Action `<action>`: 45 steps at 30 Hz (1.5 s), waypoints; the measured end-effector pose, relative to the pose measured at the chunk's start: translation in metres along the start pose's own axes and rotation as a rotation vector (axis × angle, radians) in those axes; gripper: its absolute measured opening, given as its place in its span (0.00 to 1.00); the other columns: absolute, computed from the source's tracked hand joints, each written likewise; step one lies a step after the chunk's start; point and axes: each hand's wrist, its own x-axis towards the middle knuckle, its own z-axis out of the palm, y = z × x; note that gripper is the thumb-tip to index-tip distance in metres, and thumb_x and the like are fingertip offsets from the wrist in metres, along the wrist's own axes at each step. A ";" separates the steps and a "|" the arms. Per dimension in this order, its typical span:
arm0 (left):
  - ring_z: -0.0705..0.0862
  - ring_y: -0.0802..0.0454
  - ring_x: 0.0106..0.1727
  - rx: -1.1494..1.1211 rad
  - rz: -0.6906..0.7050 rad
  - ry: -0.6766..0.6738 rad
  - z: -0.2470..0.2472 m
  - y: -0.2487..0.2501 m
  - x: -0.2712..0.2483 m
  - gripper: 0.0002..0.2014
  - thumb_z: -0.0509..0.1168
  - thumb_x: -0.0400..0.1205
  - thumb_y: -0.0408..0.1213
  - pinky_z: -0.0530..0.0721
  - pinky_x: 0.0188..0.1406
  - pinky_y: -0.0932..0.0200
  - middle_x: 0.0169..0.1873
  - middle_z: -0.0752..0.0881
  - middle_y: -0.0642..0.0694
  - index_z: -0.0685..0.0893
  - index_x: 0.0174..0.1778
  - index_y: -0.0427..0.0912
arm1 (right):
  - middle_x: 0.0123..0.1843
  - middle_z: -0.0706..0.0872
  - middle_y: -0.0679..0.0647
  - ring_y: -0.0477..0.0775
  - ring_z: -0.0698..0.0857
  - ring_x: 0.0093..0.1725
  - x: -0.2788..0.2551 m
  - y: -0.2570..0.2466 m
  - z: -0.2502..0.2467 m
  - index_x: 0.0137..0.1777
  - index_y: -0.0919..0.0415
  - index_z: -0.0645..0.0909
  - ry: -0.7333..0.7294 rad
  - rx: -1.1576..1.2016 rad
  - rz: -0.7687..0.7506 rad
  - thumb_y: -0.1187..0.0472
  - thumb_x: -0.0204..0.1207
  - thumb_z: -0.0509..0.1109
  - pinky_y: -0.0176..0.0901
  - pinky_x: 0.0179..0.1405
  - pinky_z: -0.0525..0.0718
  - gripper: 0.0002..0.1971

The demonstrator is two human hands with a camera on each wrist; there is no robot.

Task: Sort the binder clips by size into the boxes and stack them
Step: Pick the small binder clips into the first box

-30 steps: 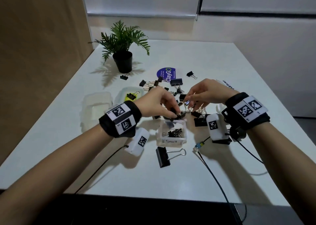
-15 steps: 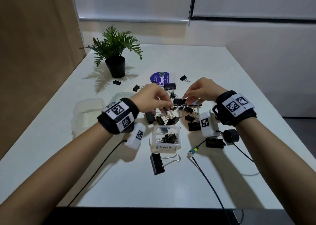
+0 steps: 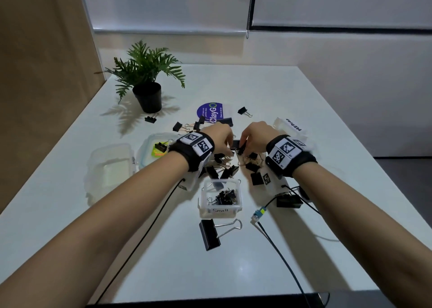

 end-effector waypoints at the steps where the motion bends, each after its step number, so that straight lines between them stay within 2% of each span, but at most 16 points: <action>1: 0.84 0.49 0.43 -0.001 -0.011 -0.002 0.001 0.001 0.002 0.16 0.76 0.72 0.47 0.83 0.40 0.56 0.45 0.88 0.46 0.89 0.48 0.40 | 0.47 0.90 0.53 0.55 0.88 0.47 0.001 -0.001 0.001 0.45 0.49 0.90 0.002 -0.003 0.001 0.59 0.60 0.84 0.47 0.47 0.88 0.13; 4: 0.86 0.48 0.42 -0.026 -0.038 -0.011 0.002 0.004 0.005 0.17 0.80 0.67 0.47 0.84 0.40 0.56 0.41 0.89 0.46 0.87 0.43 0.41 | 0.47 0.90 0.52 0.56 0.88 0.46 0.001 -0.001 0.003 0.44 0.49 0.90 0.025 -0.021 -0.003 0.58 0.59 0.84 0.45 0.43 0.87 0.13; 8: 0.87 0.47 0.44 -0.049 -0.057 -0.009 0.003 0.005 0.006 0.10 0.79 0.67 0.39 0.88 0.44 0.51 0.41 0.89 0.46 0.86 0.38 0.44 | 0.47 0.90 0.52 0.55 0.88 0.47 0.001 0.000 0.005 0.44 0.49 0.90 0.041 -0.036 -0.019 0.59 0.61 0.82 0.40 0.38 0.79 0.11; 11: 0.87 0.47 0.44 -0.041 -0.028 -0.015 0.002 0.005 0.004 0.07 0.77 0.68 0.35 0.88 0.45 0.50 0.38 0.87 0.48 0.87 0.39 0.44 | 0.47 0.90 0.50 0.54 0.87 0.47 0.001 -0.001 0.004 0.42 0.48 0.89 0.042 -0.043 -0.030 0.59 0.61 0.81 0.41 0.39 0.81 0.09; 15: 0.83 0.49 0.39 -0.048 -0.002 -0.007 0.002 0.002 0.003 0.05 0.74 0.70 0.31 0.85 0.42 0.53 0.33 0.83 0.50 0.89 0.40 0.43 | 0.45 0.89 0.49 0.54 0.87 0.47 0.000 -0.002 0.005 0.41 0.47 0.88 0.044 -0.043 -0.030 0.57 0.60 0.81 0.42 0.41 0.84 0.10; 20: 0.81 0.51 0.37 -0.104 -0.009 0.038 0.002 -0.003 0.002 0.06 0.74 0.72 0.30 0.81 0.40 0.58 0.32 0.84 0.47 0.91 0.43 0.36 | 0.45 0.88 0.49 0.54 0.87 0.46 0.002 -0.001 0.004 0.42 0.48 0.89 0.041 -0.033 -0.031 0.60 0.62 0.80 0.40 0.37 0.80 0.09; 24: 0.80 0.53 0.38 -0.139 -0.017 0.038 0.001 -0.010 0.003 0.06 0.74 0.73 0.30 0.75 0.39 0.64 0.39 0.90 0.40 0.91 0.44 0.34 | 0.44 0.90 0.51 0.54 0.87 0.45 0.006 0.000 0.005 0.40 0.49 0.89 0.059 -0.025 -0.014 0.62 0.62 0.78 0.39 0.34 0.78 0.08; 28: 0.81 0.55 0.37 -0.184 -0.014 -0.006 0.000 -0.022 0.003 0.07 0.76 0.73 0.32 0.72 0.31 0.72 0.37 0.88 0.42 0.91 0.43 0.33 | 0.44 0.89 0.51 0.55 0.87 0.44 0.009 0.004 0.005 0.32 0.48 0.85 0.084 -0.038 -0.005 0.64 0.62 0.78 0.40 0.35 0.80 0.08; 31: 0.80 0.57 0.37 -0.281 -0.031 0.092 -0.003 -0.034 0.001 0.05 0.75 0.74 0.31 0.72 0.33 0.75 0.38 0.87 0.46 0.90 0.43 0.34 | 0.42 0.88 0.50 0.55 0.87 0.43 0.009 0.007 0.002 0.29 0.47 0.81 0.073 -0.037 0.000 0.63 0.62 0.78 0.42 0.38 0.84 0.11; 33: 0.81 0.57 0.37 -0.398 -0.076 0.167 -0.005 -0.044 -0.001 0.03 0.75 0.74 0.30 0.76 0.38 0.72 0.37 0.86 0.48 0.89 0.41 0.36 | 0.40 0.86 0.49 0.55 0.86 0.43 0.008 0.010 -0.001 0.29 0.48 0.80 0.079 -0.014 0.005 0.62 0.63 0.77 0.41 0.35 0.80 0.10; 35: 0.83 0.54 0.35 -0.502 -0.126 0.189 -0.007 -0.056 -0.002 0.04 0.74 0.74 0.28 0.82 0.43 0.60 0.35 0.86 0.49 0.86 0.36 0.39 | 0.38 0.85 0.50 0.54 0.85 0.42 0.008 0.011 -0.004 0.29 0.50 0.78 0.109 0.022 -0.006 0.61 0.65 0.76 0.39 0.33 0.76 0.10; 38: 0.87 0.48 0.31 -0.667 -0.190 0.204 -0.008 -0.067 -0.005 0.07 0.73 0.75 0.24 0.88 0.41 0.53 0.32 0.87 0.40 0.82 0.36 0.37 | 0.42 0.87 0.54 0.54 0.85 0.44 0.012 0.009 -0.007 0.31 0.53 0.80 0.129 0.110 -0.039 0.66 0.66 0.76 0.42 0.37 0.80 0.10; 40: 0.88 0.52 0.26 -0.748 -0.195 0.235 -0.009 -0.067 -0.008 0.08 0.70 0.77 0.22 0.89 0.32 0.57 0.30 0.86 0.37 0.81 0.47 0.35 | 0.43 0.87 0.55 0.54 0.86 0.44 0.015 0.007 -0.008 0.33 0.54 0.80 0.139 0.164 -0.062 0.68 0.66 0.77 0.44 0.42 0.84 0.10; 42: 0.89 0.50 0.28 -0.759 -0.166 0.235 -0.009 -0.064 -0.009 0.12 0.66 0.80 0.21 0.90 0.33 0.56 0.29 0.85 0.37 0.79 0.54 0.40 | 0.42 0.86 0.54 0.54 0.86 0.42 0.017 0.005 -0.006 0.42 0.52 0.82 0.170 0.235 -0.078 0.70 0.67 0.76 0.48 0.45 0.88 0.11; 43: 0.90 0.47 0.30 -0.740 -0.156 0.222 -0.009 -0.063 -0.009 0.11 0.63 0.81 0.21 0.91 0.35 0.55 0.31 0.86 0.36 0.82 0.54 0.40 | 0.42 0.85 0.54 0.54 0.86 0.41 0.019 0.004 -0.005 0.47 0.52 0.83 0.184 0.251 -0.090 0.71 0.68 0.74 0.48 0.44 0.88 0.13; 45: 0.89 0.46 0.31 -0.664 -0.164 0.201 -0.009 -0.060 -0.006 0.15 0.57 0.82 0.19 0.90 0.36 0.57 0.34 0.87 0.33 0.88 0.47 0.37 | 0.44 0.84 0.54 0.52 0.83 0.40 0.023 0.002 -0.003 0.50 0.51 0.86 0.199 0.236 -0.106 0.72 0.72 0.71 0.46 0.43 0.86 0.14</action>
